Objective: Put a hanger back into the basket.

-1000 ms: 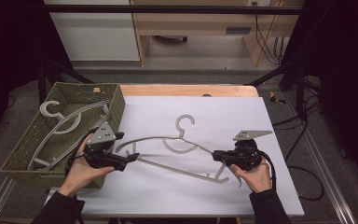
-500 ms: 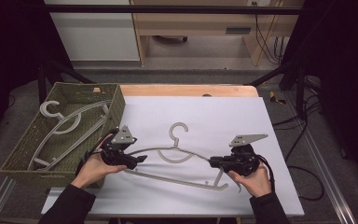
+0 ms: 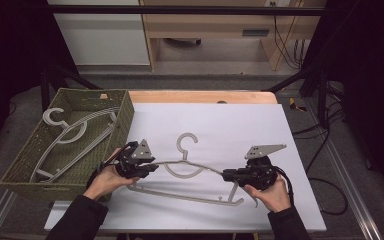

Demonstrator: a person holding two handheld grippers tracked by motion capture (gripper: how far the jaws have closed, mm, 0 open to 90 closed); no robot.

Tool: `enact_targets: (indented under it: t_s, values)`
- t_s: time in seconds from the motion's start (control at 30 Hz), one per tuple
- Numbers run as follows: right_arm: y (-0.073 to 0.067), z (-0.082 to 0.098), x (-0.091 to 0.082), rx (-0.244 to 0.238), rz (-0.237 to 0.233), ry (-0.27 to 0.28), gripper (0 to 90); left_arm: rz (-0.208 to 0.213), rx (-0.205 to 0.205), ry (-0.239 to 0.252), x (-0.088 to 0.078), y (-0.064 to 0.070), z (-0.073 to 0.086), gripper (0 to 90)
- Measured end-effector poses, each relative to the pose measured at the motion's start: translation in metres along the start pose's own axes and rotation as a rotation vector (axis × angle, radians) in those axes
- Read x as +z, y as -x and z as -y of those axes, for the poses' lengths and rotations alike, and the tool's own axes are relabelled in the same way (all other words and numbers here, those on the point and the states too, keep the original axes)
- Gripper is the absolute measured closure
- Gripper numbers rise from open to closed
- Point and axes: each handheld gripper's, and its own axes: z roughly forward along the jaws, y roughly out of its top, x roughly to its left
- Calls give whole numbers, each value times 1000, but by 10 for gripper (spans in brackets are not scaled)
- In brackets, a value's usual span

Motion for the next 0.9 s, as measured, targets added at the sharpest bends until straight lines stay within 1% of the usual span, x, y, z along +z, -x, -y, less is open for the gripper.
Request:
enact_targets:
  t_s: [0.07, 0.17, 0.2, 0.27, 0.3, 0.37, 0.4, 0.43, 0.5, 0.53, 0.6, 0.63, 0.7, 0.73, 0.77, 0.8, 0.83, 0.87, 0.9]
  values:
    - [1, 0, 0, -5, -1, 0, 826, 4, 12, -13, 0, 1, 0, 728]
    - [0, 1, 1, -1, -7, -3, 825, 7, 27, -22, 2, 3, 1, 744]
    - [1, 1, 2, -7, -8, -2, 824, 7, 31, -29, 1, 3, 1, 749]
    - [2, 1, 2, -6, -13, -3, 823, 3, 47, -33, 0, 5, 2, 759]
    - [2, 1, 2, -9, -13, -2, 822, 2, 48, -29, 0, 7, 3, 762]
    - [4, 2, 2, -21, -20, 2, 820, 7, 57, -38, -2, 10, 3, 769]
    - [4, 2, 2, -27, -16, 2, 817, 10, 59, -39, -3, 11, 3, 775]
    - [4, 2, 2, -30, -11, 2, 815, 6, 70, -49, -5, 13, 3, 778]
    - [5, 2, 1, -22, -11, -4, 810, 12, 65, -42, -6, 15, 3, 786]
    - [6, 2, 1, -29, -6, -4, 806, 20, 68, -43, -8, 16, 3, 790]
    - [6, 2, 1, -36, 13, 5, 798, 22, 79, -55, -12, 20, 3, 798]
    - [6, 2, 1, -40, 19, 2, 794, 27, 80, -47, -12, 23, 4, 802]
    - [6, 2, 1, -41, 32, 11, 786, 30, 81, -49, -13, 28, 4, 810]
    - [7, 3, 0, -43, 44, 11, 781, 33, 76, -46, -13, 29, 5, 812]
    - [7, 3, 0, -43, 44, 11, 781, 33, 76, -46, -13, 29, 5, 815]
    - [8, 3, 0, -48, 57, 22, 772, 32, 82, -54, -14, 31, 5, 815]
    - [8, 3, 0, -48, 61, 24, 768, 33, 62, -45, -13, 34, 5, 816]
    - [8, 3, 0, -48, 61, 24, 768, 33, 62, -45, -13, 34, 5, 817]
    - [8, 4, 1, -58, 90, 34, 743, 19, 52, -40, -13, 36, 5, 817]
